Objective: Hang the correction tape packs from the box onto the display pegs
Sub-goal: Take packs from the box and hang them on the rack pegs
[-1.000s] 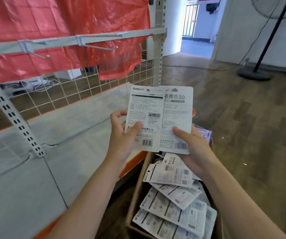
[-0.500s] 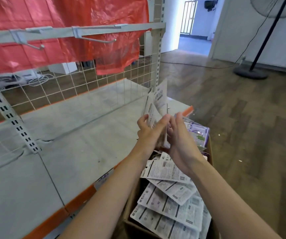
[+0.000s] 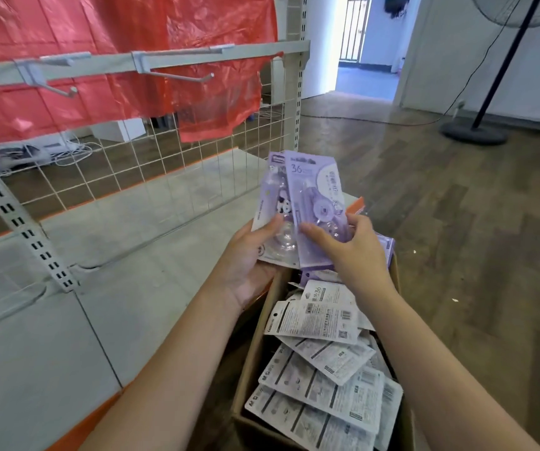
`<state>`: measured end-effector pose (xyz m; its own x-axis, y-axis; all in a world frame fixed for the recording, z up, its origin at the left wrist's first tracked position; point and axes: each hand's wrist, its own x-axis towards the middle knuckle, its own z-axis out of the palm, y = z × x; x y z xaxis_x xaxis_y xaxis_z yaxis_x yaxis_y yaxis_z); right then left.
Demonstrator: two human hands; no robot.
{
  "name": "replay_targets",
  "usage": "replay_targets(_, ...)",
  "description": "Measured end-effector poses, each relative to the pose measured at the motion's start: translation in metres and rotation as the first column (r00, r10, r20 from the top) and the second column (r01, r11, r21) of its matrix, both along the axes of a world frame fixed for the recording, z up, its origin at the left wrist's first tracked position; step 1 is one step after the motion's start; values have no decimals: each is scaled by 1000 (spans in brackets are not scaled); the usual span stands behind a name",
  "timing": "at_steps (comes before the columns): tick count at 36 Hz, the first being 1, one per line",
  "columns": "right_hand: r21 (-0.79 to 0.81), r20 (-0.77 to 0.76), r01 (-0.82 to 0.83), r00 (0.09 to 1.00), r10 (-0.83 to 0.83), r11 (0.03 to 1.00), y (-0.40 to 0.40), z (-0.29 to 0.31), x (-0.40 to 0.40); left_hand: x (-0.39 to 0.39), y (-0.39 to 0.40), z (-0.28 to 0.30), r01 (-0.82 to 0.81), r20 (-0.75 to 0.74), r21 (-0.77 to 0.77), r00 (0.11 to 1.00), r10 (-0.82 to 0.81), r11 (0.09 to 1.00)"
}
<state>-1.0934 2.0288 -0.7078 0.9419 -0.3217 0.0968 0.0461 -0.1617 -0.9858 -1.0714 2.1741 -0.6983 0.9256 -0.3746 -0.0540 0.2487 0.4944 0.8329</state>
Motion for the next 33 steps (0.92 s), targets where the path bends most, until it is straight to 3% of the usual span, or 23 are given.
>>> replay_targets(6,280,-17,49,999,-46,959,-12,6,-1,10,13,2,-86,-30,-55,996,84,995)
replay_targets(10,379,-22,60,998,-56,923,-18,3,2,12,20,-1,-95,7,-17,995,95,995)
replay_targets(25,357,-44,-47,997,67,933,-14,-11,6,17,23,-12,-179,-16,159,983,183,971)
replay_targets(30,417,-167,-19,981,98,909,-7,-22,5,13,24,-17,-212,-74,228,970,234,950)
replay_targets(33,446,-262,42,961,86,894,4,-23,-2,5,22,-21,-249,-115,346,946,304,904)
